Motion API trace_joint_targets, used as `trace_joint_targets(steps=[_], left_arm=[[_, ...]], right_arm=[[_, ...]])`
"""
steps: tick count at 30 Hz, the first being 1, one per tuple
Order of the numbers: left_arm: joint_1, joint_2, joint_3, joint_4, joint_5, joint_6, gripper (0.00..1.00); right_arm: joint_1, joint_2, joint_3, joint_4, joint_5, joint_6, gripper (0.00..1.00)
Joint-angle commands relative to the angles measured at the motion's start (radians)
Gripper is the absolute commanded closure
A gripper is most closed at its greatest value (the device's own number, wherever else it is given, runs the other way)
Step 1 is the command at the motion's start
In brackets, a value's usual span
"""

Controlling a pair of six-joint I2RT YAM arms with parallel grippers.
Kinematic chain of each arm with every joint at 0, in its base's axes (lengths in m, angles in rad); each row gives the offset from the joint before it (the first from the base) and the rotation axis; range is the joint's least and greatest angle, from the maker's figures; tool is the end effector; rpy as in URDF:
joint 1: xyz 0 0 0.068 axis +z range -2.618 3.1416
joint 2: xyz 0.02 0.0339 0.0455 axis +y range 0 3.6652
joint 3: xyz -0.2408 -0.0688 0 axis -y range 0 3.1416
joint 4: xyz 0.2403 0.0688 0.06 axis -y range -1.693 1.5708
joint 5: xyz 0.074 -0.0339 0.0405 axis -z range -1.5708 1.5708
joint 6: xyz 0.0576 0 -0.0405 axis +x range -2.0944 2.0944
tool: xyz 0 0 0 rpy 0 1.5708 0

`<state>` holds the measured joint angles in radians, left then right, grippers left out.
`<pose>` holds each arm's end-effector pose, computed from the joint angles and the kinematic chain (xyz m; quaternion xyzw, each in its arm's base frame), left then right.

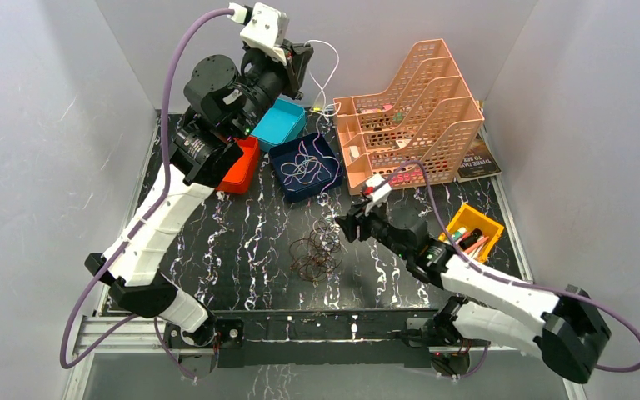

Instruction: Untangle the cables

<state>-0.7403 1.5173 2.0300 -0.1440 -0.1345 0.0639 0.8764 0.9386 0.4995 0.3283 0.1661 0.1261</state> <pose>0.2336 -0.2030 0.5714 0.1698 0.5409 -0.2372 0.7889 0.1678 0.1866 0.2454 -0.2206 0.7112 0.2651 0.6125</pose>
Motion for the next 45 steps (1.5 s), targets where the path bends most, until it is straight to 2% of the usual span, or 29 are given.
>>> trace_joint_targets(steps=[1, 7, 14, 23, 29, 30, 31, 33, 34, 35, 39, 45], left_arm=[[0.006, -0.03, 0.038, 0.0, 0.014, 0.01, 1.0], [0.006, -0.049, 0.025, -0.007, 0.018, 0.003, 1.0], [0.006, -0.068, 0.017, -0.015, 0.022, 0.004, 1.0], [0.006, -0.081, 0.007, -0.018, 0.025, 0.004, 1.0], [0.006, -0.087, 0.007, -0.02, 0.027, 0.007, 1.0], [0.005, -0.088, 0.007, -0.021, 0.028, 0.007, 1.0], [0.006, -0.093, 0.002, -0.022, 0.026, 0.006, 1.0], [0.005, -0.105, -0.012, -0.026, 0.02, 0.005, 1.0], [0.006, -0.134, -0.04, -0.021, 0.015, 0.001, 1.0], [0.005, -0.2, -0.107, -0.017, -0.013, -0.002, 1.0], [0.006, -0.312, -0.245, -0.015, -0.068, -0.021, 1.0], [0.006, -0.404, -0.367, -0.019, -0.118, -0.044, 1.0]], right_arm=[[-0.052, 0.112, 0.084, 0.027, -0.081, -0.052, 0.36], [-0.117, 0.255, 0.08, 0.222, -0.259, -0.086, 0.36], [-0.212, 0.401, 0.061, 0.474, -0.414, -0.049, 0.36], [-0.261, 0.62, 0.078, 0.752, -0.518, -0.025, 0.37], [-0.269, 0.735, 0.147, 0.796, -0.52, -0.03, 0.39], [-0.273, 0.76, 0.169, 0.804, -0.53, -0.027, 0.41], [-0.281, 0.78, 0.197, 0.789, -0.545, -0.015, 0.57], [-0.292, 0.776, 0.235, 0.73, -0.548, -0.01, 0.77], [-0.298, 0.75, 0.241, 0.69, -0.542, -0.016, 0.88], [-0.298, 0.652, 0.237, 0.618, -0.476, -0.065, 1.0], [-0.298, 0.462, 0.261, 0.467, -0.379, -0.179, 1.0], [-0.298, 0.268, 0.333, 0.288, -0.36, -0.257, 1.0]])
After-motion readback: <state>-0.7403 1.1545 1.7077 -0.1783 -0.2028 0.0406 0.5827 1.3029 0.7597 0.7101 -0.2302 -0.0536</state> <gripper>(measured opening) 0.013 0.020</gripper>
